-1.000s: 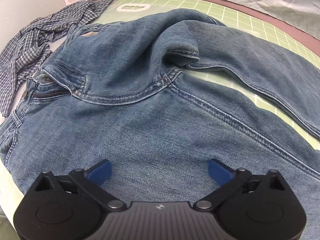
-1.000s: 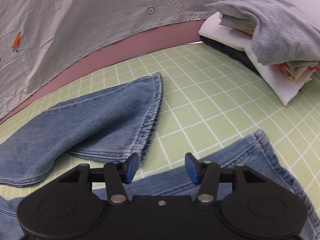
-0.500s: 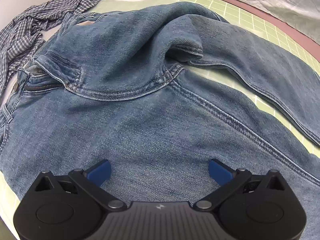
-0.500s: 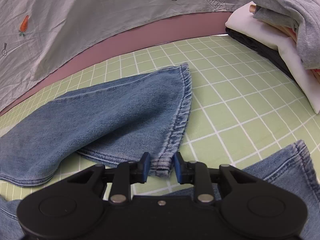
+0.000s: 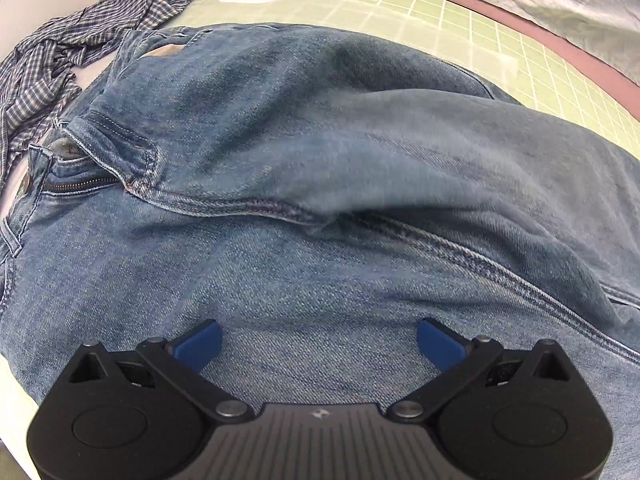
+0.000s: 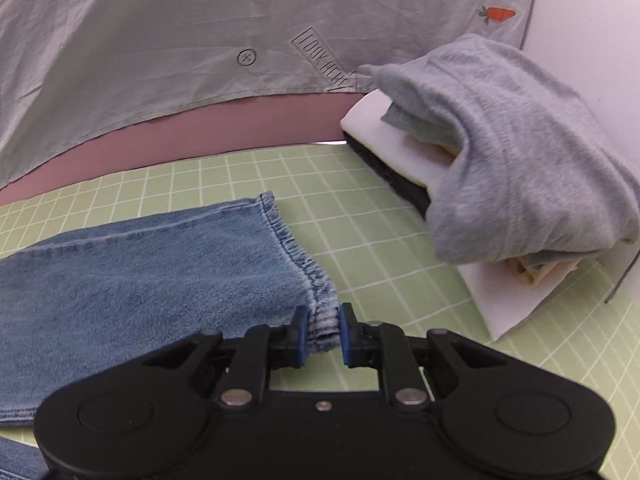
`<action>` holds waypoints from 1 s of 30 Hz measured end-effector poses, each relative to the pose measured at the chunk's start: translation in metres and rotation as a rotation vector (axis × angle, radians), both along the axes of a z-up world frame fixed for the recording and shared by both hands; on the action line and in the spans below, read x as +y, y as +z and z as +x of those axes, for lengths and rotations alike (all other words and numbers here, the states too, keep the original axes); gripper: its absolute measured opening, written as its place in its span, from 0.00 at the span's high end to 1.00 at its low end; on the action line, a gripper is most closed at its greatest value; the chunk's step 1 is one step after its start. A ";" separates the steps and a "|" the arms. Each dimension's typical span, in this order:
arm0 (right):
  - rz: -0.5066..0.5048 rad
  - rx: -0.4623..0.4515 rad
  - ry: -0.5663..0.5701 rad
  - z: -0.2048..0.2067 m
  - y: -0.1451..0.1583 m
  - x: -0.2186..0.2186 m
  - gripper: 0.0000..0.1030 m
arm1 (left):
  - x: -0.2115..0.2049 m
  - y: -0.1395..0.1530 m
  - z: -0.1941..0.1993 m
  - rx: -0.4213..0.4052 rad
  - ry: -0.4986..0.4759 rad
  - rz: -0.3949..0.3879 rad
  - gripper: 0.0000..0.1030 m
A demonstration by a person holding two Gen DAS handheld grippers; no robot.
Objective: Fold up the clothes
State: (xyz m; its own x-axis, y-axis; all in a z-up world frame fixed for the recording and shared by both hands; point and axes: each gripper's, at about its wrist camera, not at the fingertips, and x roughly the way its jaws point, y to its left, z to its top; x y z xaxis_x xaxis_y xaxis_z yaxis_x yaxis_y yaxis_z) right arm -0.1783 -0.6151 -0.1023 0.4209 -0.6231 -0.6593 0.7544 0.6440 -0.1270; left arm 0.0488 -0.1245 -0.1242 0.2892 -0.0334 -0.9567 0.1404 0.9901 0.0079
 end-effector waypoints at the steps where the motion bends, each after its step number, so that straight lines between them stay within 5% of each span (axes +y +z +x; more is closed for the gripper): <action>1: -0.017 0.002 -0.014 -0.002 0.003 0.000 0.84 | -0.001 0.000 0.000 -0.001 0.001 0.000 0.00; 9: 0.022 0.137 -0.133 -0.015 -0.035 0.011 0.84 | -0.003 0.002 -0.001 -0.001 0.000 -0.001 0.00; 14: 0.071 0.117 -0.161 -0.017 -0.032 0.010 0.82 | -0.006 0.003 -0.003 -0.003 -0.003 -0.002 0.00; 18: 0.095 0.036 -0.214 -0.024 -0.022 0.004 0.57 | -0.008 0.004 -0.002 -0.005 0.013 -0.004 0.00; 21: 0.106 0.007 -0.223 -0.026 -0.020 0.010 0.52 | -0.011 0.005 -0.004 -0.007 0.039 -0.004 0.00; 27: 0.109 0.019 -0.219 -0.029 -0.019 0.048 0.26 | -0.006 0.004 0.010 0.020 0.019 -0.005 0.00; 30: 0.126 0.017 -0.189 -0.036 -0.015 0.073 0.22 | -0.001 0.012 0.011 0.024 0.008 -0.046 0.00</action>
